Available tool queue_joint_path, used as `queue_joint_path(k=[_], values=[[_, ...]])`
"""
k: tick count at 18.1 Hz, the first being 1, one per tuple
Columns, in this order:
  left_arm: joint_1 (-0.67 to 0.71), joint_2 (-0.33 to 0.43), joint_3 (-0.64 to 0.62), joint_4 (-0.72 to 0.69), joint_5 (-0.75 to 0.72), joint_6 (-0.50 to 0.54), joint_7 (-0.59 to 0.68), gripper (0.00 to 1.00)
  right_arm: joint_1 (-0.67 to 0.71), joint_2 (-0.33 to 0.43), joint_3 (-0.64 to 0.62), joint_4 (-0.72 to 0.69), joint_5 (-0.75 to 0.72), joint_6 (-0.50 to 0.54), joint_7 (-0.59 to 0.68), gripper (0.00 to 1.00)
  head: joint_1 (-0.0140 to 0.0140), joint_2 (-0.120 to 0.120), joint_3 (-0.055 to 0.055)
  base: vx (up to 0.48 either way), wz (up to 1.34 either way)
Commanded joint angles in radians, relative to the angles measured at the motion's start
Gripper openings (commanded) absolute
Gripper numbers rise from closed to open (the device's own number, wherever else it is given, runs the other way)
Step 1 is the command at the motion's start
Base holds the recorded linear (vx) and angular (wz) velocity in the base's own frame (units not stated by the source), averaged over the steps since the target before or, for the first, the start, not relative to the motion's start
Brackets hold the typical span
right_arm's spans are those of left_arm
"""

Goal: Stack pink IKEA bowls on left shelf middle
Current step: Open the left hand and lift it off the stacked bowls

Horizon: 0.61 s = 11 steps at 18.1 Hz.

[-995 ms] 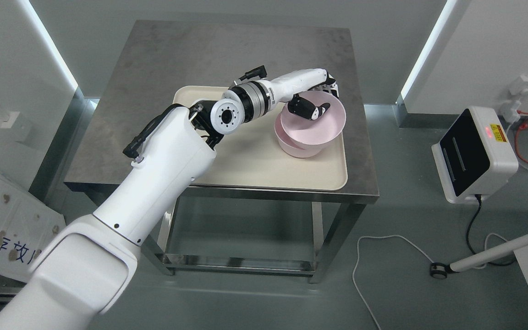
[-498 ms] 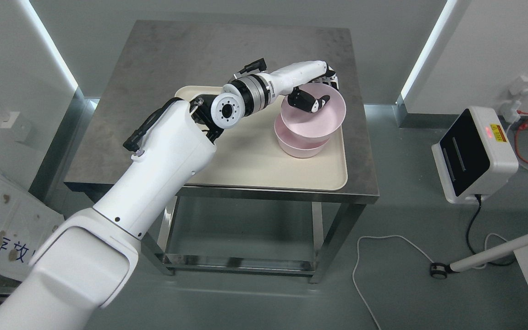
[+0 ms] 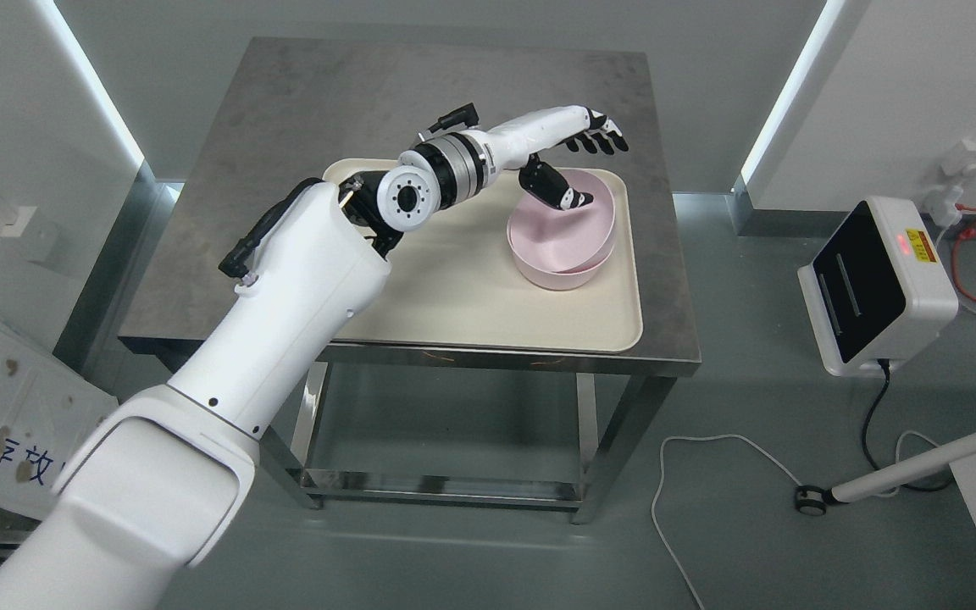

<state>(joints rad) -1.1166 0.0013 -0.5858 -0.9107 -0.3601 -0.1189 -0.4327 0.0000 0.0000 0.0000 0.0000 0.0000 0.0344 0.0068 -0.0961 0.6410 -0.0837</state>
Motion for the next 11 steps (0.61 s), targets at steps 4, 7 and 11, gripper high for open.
queue_joint_path(k=[4, 7, 11], values=[[0.119, 0.016, 0.561, -0.204, 0.308, 0.004, -0.064, 0.56, 0.029, -0.017, -0.011, -0.034, 0.0, 0.001, -0.001, 1.0, 0.0, 0.0, 0.0, 0.0, 0.0], [0.353, 0.016, 0.56, -0.413, 0.308, -0.007, -0.178, 0.63, 0.029, -0.017, -0.011, -0.034, 0.0, 0.001, -0.001, 1.0, 0.0, 0.0, 0.0, 0.0, 0.0], [0.471, 0.016, 0.476, -0.462, 0.306, -0.189, -0.172, 0.74, 0.029, -0.017, -0.011, -0.034, 0.0, -0.001, -0.001, 1.0, 0.0, 0.0, 0.0, 0.0, 0.0]])
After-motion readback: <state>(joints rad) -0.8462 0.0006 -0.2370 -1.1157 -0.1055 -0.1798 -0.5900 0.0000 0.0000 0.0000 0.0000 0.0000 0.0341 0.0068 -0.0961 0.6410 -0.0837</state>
